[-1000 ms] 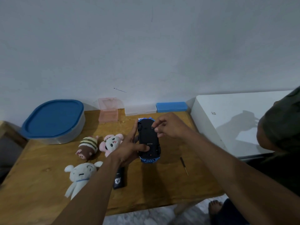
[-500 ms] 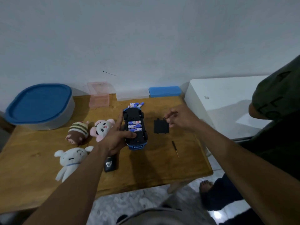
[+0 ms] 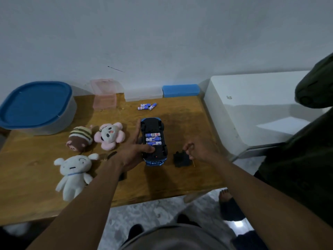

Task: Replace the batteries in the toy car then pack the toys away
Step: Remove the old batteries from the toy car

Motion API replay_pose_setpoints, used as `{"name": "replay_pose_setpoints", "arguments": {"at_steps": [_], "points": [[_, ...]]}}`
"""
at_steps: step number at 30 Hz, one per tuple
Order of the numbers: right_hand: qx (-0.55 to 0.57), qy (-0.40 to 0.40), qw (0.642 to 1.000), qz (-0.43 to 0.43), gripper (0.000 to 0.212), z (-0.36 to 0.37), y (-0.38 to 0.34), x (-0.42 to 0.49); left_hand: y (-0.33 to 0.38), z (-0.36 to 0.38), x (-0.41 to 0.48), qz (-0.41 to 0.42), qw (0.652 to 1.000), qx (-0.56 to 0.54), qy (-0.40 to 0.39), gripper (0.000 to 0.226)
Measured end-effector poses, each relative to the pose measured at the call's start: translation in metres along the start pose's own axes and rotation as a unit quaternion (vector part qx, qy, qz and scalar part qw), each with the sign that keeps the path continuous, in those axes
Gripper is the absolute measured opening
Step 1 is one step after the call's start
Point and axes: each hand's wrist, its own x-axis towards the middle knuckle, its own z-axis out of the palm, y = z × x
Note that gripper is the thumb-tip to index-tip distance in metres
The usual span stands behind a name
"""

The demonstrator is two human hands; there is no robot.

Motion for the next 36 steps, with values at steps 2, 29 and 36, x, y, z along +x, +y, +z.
{"name": "replay_pose_setpoints", "arguments": {"at_steps": [2, 29, 36], "points": [[-0.005, -0.007, 1.0, 0.007, 0.015, 0.002, 0.002, 0.003, -0.001, 0.0, 0.0, 0.001, 1.0, 0.006, 0.0, 0.116], [0.191, 0.036, 0.979, -0.062, 0.014, -0.03, -0.088, -0.014, 0.018, 0.005, 0.001, 0.016, 0.999, 0.025, -0.033, 0.115], [0.179, 0.062, 0.98, -0.069, 0.021, -0.025, -0.118, -0.012, 0.034, 0.009, -0.003, 0.028, 0.997, 0.05, -0.056, 0.111]]}}
